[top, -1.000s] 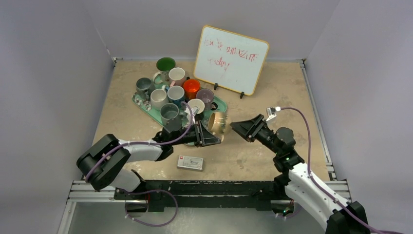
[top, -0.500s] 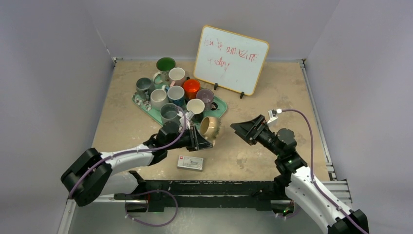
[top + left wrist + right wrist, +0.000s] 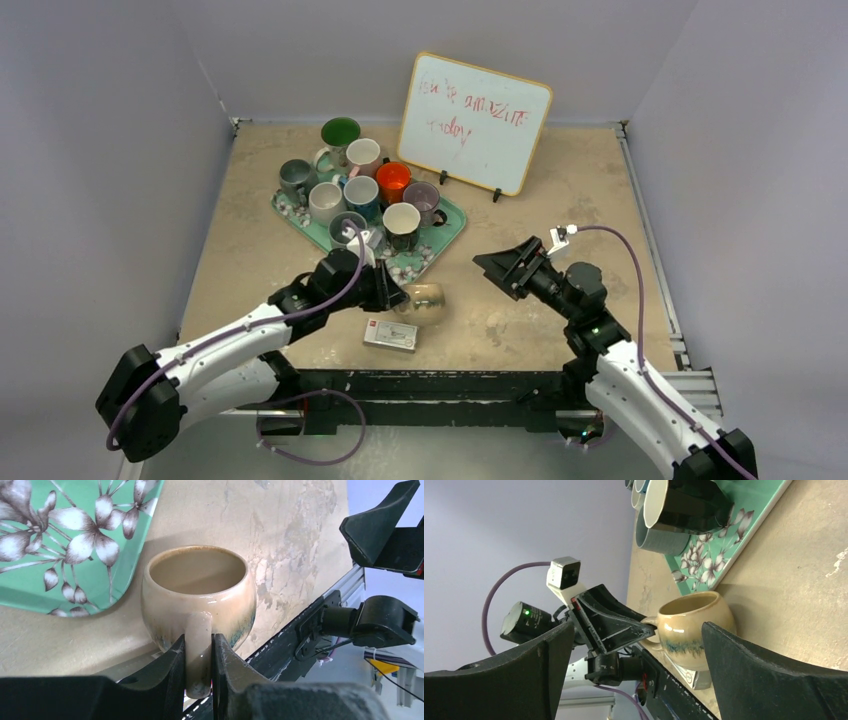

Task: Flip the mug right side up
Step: Place the cup on the tray.

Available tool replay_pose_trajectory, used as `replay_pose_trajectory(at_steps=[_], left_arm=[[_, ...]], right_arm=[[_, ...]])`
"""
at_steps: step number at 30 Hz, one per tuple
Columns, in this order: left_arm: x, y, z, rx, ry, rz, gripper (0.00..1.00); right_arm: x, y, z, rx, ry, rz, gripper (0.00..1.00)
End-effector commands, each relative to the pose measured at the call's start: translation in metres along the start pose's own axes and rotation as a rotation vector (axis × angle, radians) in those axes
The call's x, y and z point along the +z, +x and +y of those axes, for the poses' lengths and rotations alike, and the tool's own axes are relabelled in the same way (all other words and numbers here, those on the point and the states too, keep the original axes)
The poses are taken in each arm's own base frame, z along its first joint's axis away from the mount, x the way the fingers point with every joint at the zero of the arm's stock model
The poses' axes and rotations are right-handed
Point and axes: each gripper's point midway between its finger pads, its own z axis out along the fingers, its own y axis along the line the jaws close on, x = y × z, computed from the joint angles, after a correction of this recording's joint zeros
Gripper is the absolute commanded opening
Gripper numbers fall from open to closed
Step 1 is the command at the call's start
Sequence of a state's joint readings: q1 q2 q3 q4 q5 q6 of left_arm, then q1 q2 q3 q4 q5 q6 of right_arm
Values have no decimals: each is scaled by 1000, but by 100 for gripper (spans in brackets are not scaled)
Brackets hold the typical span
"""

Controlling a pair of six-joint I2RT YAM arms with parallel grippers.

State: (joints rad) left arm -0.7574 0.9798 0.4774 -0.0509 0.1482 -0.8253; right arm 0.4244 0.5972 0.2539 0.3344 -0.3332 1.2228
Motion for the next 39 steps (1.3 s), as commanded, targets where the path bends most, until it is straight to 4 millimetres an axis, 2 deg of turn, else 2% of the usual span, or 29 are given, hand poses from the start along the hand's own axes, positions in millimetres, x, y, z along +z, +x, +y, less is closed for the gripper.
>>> replay_pose_trajectory(at_steps=[1,4,10,19,27,33,39], left_arm=[[-10,-26,-3,52,-45,-92,0],[-11,-27,-2,66,-53,-94,0],[-14,-31,-14,82,-5,-95,0],[-30,-74,-45,202,63,-251,0],[-36,-95,-57,253,75,-326,0],[-41,-119,-46,289,-13,-439,0],[-35,-122,-19,332,-122,-478,0]], right_arm=[[3,-11,18,-39,-43,-33,99],[5,-11,18,-39,-43,-30,99],[7,-11,15,-42,-36,-26,99],[7,-11,14,-46,-34,-27,99],[5,-8,10,-38,-31,-20,99],[4,-7,9,-35,-32,-20,99],[3,-7,6,-34,-27,-25,99]])
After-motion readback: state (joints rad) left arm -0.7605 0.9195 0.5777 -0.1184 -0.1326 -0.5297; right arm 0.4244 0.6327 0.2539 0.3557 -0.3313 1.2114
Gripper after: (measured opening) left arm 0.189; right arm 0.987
